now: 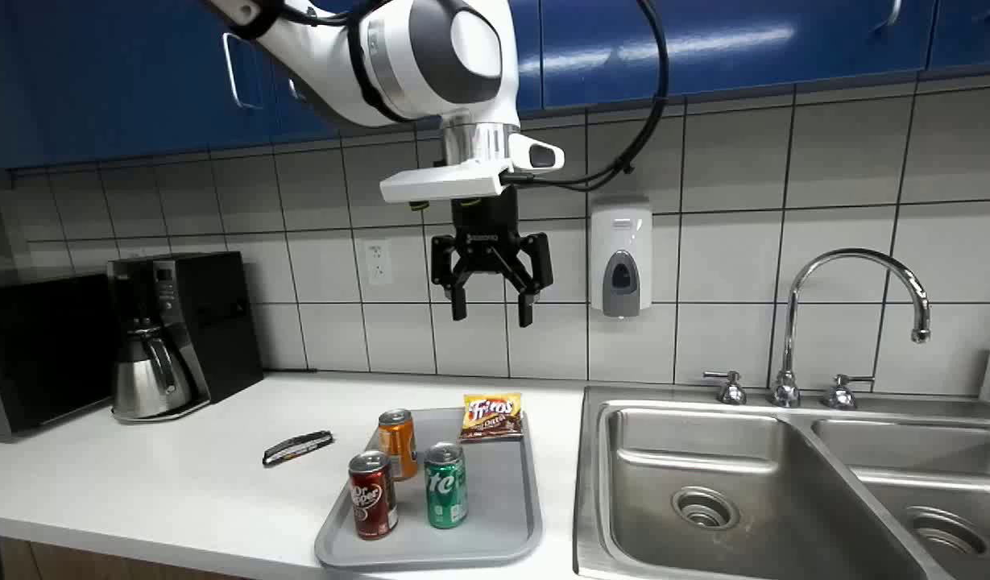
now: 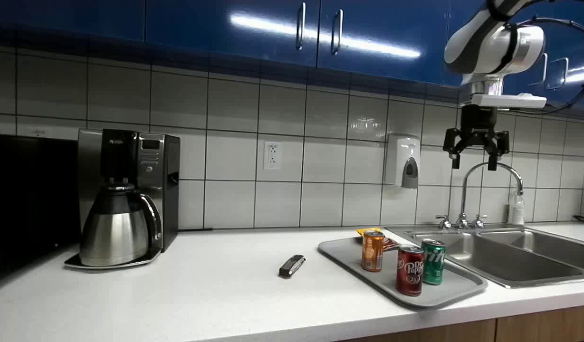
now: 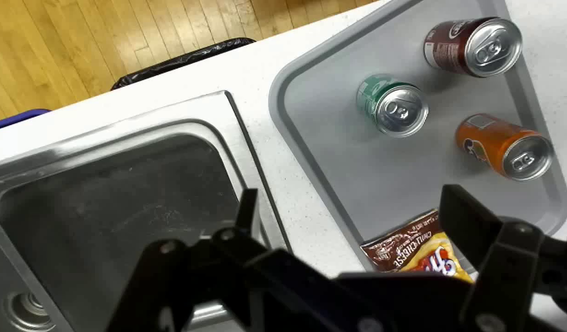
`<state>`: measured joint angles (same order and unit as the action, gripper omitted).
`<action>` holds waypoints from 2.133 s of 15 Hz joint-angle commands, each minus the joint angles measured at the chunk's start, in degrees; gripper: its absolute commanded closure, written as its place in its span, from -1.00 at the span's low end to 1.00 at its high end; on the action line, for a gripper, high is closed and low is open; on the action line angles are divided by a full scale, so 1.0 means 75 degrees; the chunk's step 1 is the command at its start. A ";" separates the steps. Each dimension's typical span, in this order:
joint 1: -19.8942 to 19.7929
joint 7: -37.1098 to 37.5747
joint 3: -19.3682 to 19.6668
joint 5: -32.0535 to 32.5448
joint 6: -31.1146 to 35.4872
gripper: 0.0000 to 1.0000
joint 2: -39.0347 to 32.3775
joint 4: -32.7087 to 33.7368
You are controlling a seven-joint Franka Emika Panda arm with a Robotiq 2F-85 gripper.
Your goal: Remove the cans from the tray and then put them on the counter
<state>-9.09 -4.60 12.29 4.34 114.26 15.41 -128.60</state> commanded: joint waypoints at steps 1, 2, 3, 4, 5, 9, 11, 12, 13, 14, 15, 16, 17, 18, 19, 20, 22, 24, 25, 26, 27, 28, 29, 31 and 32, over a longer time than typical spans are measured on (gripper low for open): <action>-0.0066 -0.0018 -0.0057 -0.0019 -0.0016 -1.00 -0.0011 0.0015; -0.0066 -0.0018 -0.0057 -0.0020 -0.0016 -1.00 -0.0011 0.0015; -0.0066 -0.0018 -0.0057 -0.0020 -0.0016 -1.00 -0.0011 0.0015; -0.0066 -0.0018 -0.0057 -0.0020 -0.0016 -1.00 -0.0011 0.0015; -0.0066 -0.0018 -0.0057 -0.0020 -0.0016 -1.00 -0.0011 0.0015; -0.0076 0.0250 -0.0148 0.0108 0.0387 -1.00 0.0090 -0.0203; -0.0081 0.0381 -0.0200 0.0160 0.0798 -1.00 0.0122 -0.0402; -0.0073 0.0398 -0.0222 0.0161 0.0986 -1.00 0.0140 -0.0521; -0.0073 0.0441 -0.0251 0.0179 0.1171 -1.00 0.0148 -0.0636; -0.0066 0.0450 -0.0268 0.0161 0.1301 -1.00 0.0139 -0.0734; -0.0063 0.0470 -0.0291 0.0154 0.1436 -1.00 0.0135 -0.0832; -0.0058 0.0509 -0.0320 0.0148 0.1582 -1.00 0.0131 -0.0935; -0.0061 0.0575 -0.0354 0.0168 0.1736 -1.00 0.0124 -0.1033; -0.0055 0.0647 -0.0389 0.0155 0.1919 -1.00 0.0111 -0.1148; -0.0050 0.0685 -0.0413 0.0139 0.2088 -1.00 0.0111 -0.1249; -0.0051 0.0763 -0.0449 0.0145 0.2269 -1.00 0.0103 -0.1358; -0.0038 0.0898 -0.0523 0.0136 0.2657 -1.00 0.0069 -0.1576; -0.0035 0.1042 -0.0611 0.0169 0.2992 -1.00 0.0021 -0.1774; -0.0034 0.1109 -0.0657 0.0180 0.3130 -1.00 -0.0020 -0.1854; -0.0039 0.1184 -0.0702 0.0206 0.3235 -1.00 -0.0058 -0.1922; -0.0042 0.1261 -0.0747 0.0228 0.3298 -1.00 -0.0123 -0.1969; -0.0044 0.1344 -0.0789 0.0256 0.3385 -1.00 -0.0186 -0.2024; -0.0051 0.1426 -0.0826 0.0285 0.3463 -1.00 -0.0242 -0.2064; -0.0050 0.1569 -0.0880 0.0335 0.3557 -1.00 -0.0400 -0.2099; -0.0048 0.1631 -0.0903 0.0367 0.3576 -1.00 -0.0478 -0.2107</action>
<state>-9.03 4.42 6.63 5.04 139.49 13.21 -143.98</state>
